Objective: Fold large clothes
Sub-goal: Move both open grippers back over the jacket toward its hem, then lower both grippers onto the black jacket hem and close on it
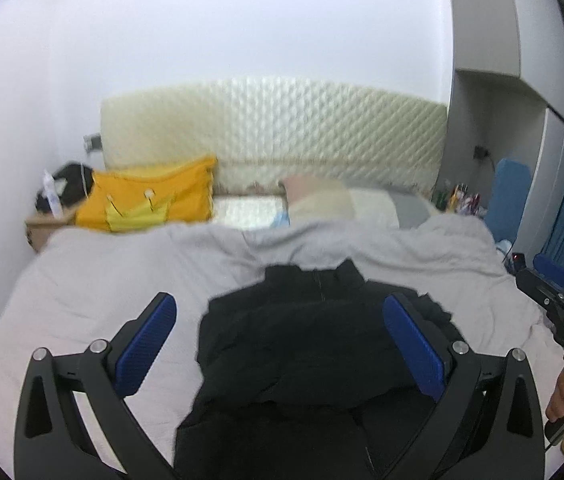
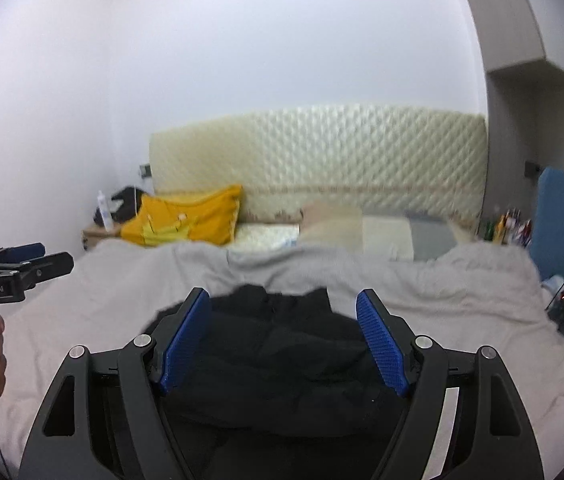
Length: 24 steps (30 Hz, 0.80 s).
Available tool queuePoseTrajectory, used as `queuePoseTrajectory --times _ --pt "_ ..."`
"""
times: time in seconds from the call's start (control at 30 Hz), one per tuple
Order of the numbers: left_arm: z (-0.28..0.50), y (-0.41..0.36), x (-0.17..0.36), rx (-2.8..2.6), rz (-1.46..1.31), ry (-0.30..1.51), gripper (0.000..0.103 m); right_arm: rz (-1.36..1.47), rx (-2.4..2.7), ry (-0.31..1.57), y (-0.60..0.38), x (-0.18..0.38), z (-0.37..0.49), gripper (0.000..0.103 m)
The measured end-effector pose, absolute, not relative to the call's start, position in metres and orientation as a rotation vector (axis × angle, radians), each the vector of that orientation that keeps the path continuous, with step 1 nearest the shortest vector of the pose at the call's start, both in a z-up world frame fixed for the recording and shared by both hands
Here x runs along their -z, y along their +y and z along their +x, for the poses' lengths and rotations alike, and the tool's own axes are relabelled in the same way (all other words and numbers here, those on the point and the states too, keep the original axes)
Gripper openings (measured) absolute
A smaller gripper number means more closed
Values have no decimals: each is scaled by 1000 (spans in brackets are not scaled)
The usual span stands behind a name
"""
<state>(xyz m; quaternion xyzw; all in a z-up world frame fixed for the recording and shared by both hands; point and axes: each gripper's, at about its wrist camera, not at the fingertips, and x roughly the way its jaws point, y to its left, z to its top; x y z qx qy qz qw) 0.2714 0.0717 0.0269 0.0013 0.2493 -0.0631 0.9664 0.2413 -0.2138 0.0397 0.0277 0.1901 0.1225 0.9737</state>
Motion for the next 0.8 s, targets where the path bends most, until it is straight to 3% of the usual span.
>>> queuePoseTrajectory --times 0.17,0.33,0.6,0.8 --pt "215 88 -72 146 -32 459 103 72 -223 350 -212 -84 187 75" --pt "171 102 -82 179 -70 478 103 85 -177 420 -212 -94 149 75" --pt "119 114 -56 186 -49 538 103 170 -165 495 -225 -58 108 75" --pt "109 135 -9 175 -94 639 103 237 -181 573 -238 -10 89 75"
